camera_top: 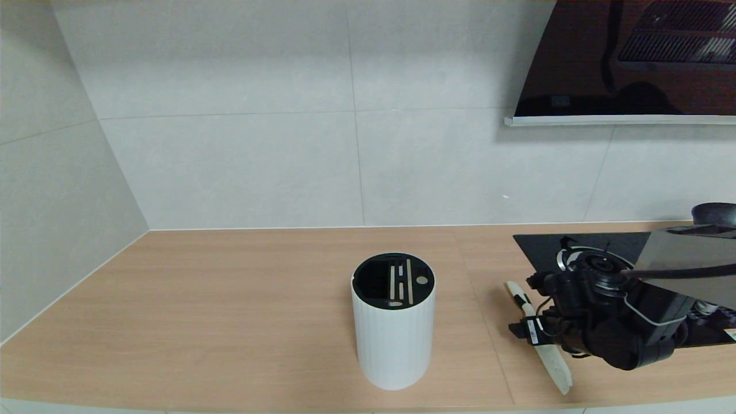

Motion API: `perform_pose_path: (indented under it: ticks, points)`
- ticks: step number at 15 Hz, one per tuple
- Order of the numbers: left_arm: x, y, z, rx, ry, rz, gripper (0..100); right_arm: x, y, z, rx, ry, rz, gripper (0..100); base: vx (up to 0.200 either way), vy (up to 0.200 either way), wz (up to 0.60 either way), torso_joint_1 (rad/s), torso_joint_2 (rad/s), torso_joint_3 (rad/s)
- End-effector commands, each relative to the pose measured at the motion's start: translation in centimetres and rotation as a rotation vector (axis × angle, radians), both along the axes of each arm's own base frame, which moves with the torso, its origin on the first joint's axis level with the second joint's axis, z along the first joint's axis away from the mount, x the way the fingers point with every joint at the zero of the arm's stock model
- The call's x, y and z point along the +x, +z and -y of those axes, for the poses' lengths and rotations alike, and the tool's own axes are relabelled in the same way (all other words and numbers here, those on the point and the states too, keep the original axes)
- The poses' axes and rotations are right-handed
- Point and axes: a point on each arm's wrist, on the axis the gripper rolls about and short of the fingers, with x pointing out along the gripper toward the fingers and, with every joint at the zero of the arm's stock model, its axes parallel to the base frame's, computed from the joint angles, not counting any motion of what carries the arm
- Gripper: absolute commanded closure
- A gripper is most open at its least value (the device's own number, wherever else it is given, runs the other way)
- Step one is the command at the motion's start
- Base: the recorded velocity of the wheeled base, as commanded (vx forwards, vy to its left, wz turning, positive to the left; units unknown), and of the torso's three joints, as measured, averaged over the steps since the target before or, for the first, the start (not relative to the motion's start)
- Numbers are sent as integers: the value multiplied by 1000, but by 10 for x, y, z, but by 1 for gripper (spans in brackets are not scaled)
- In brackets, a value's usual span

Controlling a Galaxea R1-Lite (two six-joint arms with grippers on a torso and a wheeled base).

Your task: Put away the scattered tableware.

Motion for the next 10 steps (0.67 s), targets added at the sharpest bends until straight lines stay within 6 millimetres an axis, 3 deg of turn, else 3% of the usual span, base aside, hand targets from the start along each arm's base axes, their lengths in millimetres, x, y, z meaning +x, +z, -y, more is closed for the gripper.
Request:
perform_pose_path:
  ticks: [1, 10]
  points:
    - [0, 0, 0, 0, 0, 0, 0, 0, -2, 1, -2, -2, -5, 0, 0, 0, 0, 0, 0, 0]
    - [0, 0, 0, 0, 0, 0, 0, 7, -9, 1, 0, -11, -6, 0, 0, 0, 0, 0, 0, 0]
